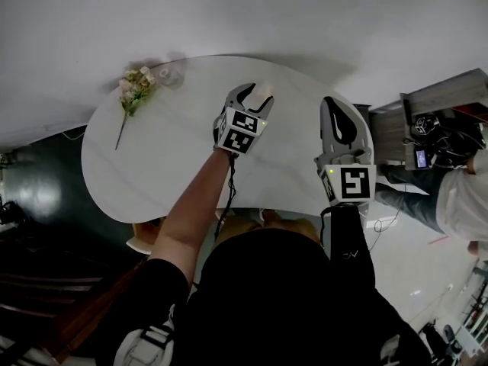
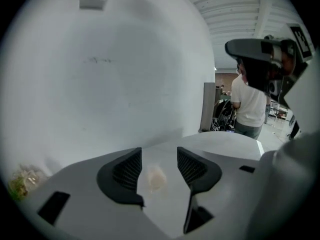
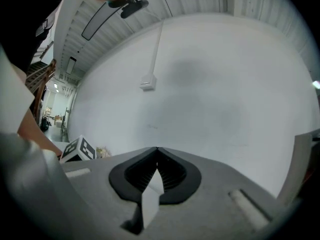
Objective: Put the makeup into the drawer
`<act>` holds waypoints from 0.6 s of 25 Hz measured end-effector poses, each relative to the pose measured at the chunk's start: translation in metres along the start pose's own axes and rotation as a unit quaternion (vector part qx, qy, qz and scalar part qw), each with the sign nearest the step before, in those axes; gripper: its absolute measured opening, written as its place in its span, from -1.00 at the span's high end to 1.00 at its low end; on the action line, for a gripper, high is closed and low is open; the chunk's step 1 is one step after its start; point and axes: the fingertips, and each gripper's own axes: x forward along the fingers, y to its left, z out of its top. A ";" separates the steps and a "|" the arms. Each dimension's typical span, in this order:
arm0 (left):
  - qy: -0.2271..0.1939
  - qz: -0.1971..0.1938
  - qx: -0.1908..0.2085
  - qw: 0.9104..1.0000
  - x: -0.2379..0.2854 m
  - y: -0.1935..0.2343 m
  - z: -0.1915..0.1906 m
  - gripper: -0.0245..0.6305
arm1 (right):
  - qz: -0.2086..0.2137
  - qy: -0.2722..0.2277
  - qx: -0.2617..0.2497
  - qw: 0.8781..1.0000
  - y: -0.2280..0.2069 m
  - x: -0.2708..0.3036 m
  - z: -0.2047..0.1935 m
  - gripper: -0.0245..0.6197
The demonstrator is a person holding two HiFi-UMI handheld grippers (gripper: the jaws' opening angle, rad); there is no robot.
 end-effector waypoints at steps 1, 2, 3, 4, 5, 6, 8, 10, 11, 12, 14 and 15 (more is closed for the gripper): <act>0.013 -0.008 0.001 1.000 0.012 -0.002 -0.007 0.29 | -0.007 0.002 -0.001 1.000 -0.007 -0.003 -0.002 0.91; 0.027 -0.014 0.004 1.000 0.024 -0.005 -0.014 0.28 | -0.013 0.004 -0.002 1.000 -0.014 -0.005 -0.004 0.91; 0.042 -0.018 0.010 0.999 0.034 -0.006 -0.022 0.27 | -0.017 0.006 -0.004 1.000 -0.019 -0.007 -0.005 0.91; 0.060 -0.018 0.017 0.998 0.044 -0.005 -0.032 0.26 | -0.022 0.008 -0.004 1.000 -0.024 -0.009 -0.006 0.91; 0.081 -0.015 0.020 0.996 0.053 -0.003 -0.044 0.26 | -0.028 0.011 -0.001 1.000 -0.028 -0.012 -0.007 0.91; 0.102 -0.009 0.019 0.995 0.060 0.001 -0.056 0.26 | -0.033 0.013 -0.001 0.999 -0.032 -0.013 -0.008 0.91; 0.123 0.001 0.009 0.992 0.066 0.006 -0.073 0.51 | -0.037 0.017 -0.006 0.999 -0.038 -0.016 -0.009 0.91; 0.120 0.002 0.007 0.993 0.067 0.005 -0.075 0.59 | -0.043 0.020 -0.005 0.999 -0.042 -0.018 -0.011 0.91; 0.116 -0.001 0.007 0.993 0.067 0.003 -0.073 0.60 | -0.044 0.021 -0.005 0.999 -0.044 -0.018 -0.012 0.91; 0.111 -0.004 0.006 0.994 0.066 0.001 -0.071 0.62 | -0.043 0.022 -0.006 0.999 -0.044 -0.018 -0.013 0.91; 0.096 -0.010 0.004 0.995 0.062 -0.002 -0.062 0.63 | -0.039 0.021 -0.008 0.999 -0.042 -0.015 -0.013 0.91; 0.085 -0.011 0.006 0.996 0.058 -0.003 -0.054 0.63 | -0.037 0.019 -0.008 0.999 -0.040 -0.013 -0.012 0.91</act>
